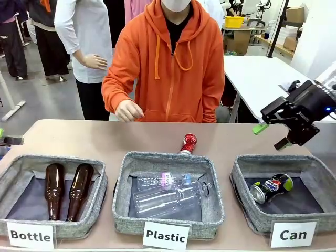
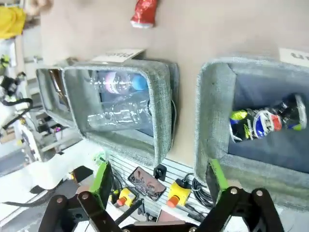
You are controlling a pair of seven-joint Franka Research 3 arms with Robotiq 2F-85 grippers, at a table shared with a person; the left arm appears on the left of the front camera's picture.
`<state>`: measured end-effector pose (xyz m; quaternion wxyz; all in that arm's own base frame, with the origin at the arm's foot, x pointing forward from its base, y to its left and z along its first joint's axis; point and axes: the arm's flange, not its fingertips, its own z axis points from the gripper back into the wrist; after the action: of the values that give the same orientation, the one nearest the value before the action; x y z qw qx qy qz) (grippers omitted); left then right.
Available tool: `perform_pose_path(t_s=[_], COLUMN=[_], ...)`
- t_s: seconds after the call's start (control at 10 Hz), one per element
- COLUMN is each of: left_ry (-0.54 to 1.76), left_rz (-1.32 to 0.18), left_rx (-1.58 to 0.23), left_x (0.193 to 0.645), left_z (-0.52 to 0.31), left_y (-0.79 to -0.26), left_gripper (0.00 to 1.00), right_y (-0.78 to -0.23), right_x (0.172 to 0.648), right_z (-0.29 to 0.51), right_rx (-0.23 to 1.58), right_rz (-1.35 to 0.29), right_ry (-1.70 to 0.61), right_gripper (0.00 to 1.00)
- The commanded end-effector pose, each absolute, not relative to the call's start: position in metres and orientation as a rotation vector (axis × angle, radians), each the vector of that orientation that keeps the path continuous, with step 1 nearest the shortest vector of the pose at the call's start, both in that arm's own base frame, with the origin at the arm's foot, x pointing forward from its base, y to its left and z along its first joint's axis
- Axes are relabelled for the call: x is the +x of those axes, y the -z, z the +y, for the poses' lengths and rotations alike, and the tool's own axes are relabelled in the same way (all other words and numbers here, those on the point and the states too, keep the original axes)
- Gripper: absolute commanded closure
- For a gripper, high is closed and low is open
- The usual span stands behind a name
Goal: Sort the can waste into the basket.
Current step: Pick up the can waste from the table and place it in the right Fabric basket.
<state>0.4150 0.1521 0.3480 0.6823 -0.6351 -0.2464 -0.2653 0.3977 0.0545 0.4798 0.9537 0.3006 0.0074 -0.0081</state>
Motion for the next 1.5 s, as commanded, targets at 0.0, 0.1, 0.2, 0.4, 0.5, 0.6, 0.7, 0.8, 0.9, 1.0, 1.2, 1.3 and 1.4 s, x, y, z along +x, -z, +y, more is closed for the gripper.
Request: perform_pose_path(t_s=[0.0, 0.1, 0.2, 0.4, 0.5, 0.6, 0.7, 0.8, 0.9, 1.0, 1.2, 1.3, 1.4], left_ry=[0.588, 0.588, 0.588, 0.588, 0.588, 0.588, 0.588, 0.588, 0.588, 0.588, 0.588, 0.588, 0.588], left_rz=[-0.57, -0.57, -0.57, -0.57, -0.57, -0.57, -0.57, -0.57, -0.57, -0.57, -0.57, -0.57, -0.57], left_rx=[-1.429, -1.429, -1.429, -1.429, -1.429, -1.429, -1.429, -1.429, -1.429, -1.429, -1.429, -1.429, -1.429], left_x=[0.413, 0.413, 0.413, 0.413, 0.413, 0.413, 0.413, 0.413, 0.413, 0.413, 0.413, 0.413, 0.413], left_z=[0.151, 0.151, 0.151, 0.151, 0.151, 0.151, 0.151, 0.151, 0.151, 0.151, 0.151, 0.151, 0.151], left_y=[-0.35, -0.35, -0.35, -0.35, -0.35, -0.35, -0.35, -0.35, -0.35, -0.35, -0.35, -0.35, -0.35], left_gripper=[0.0, 0.0, 0.0, 0.0, 0.0, 0.0, 0.0, 0.0, 0.0, 0.0, 0.0, 0.0, 0.0], right_y=[-0.478, -0.476, -0.469, -0.444, -0.432, -0.418, -0.4, -0.383, -0.365, -0.352, -0.334, -0.327, -0.322], right_x=[0.449, 0.473, 0.497, 0.535, 0.544, 0.552, 0.558, 0.56, 0.558, 0.559, 0.559, 0.558, 0.558], right_z=[0.107, 0.139, 0.173, 0.244, 0.269, 0.286, 0.299, 0.306, 0.313, 0.317, 0.322, 0.323, 0.321], right_rx=[0.546, 0.495, 0.438, 0.29, 0.218, 0.144, 0.073, 0.027, -0.008, -0.035, -0.062, -0.065, -0.061], right_rz=[0.01, 0.024, 0.047, 0.066, 0.06, 0.061, 0.055, 0.055, 0.024, -0.015, -0.047, -0.058, -0.089], right_ry=[-0.03, -0.033, -0.024, 0.022, 0.018, 0.004, 0.001, -0.004, -0.015, -0.019, -0.018, -0.013, -0.005], right_gripper=[0.0, 0.0, 0.0, 0.0, 0.0, 0.0, 0.0, 0.0, 0.0, 0.0, 0.0, 0.0, 0.0])
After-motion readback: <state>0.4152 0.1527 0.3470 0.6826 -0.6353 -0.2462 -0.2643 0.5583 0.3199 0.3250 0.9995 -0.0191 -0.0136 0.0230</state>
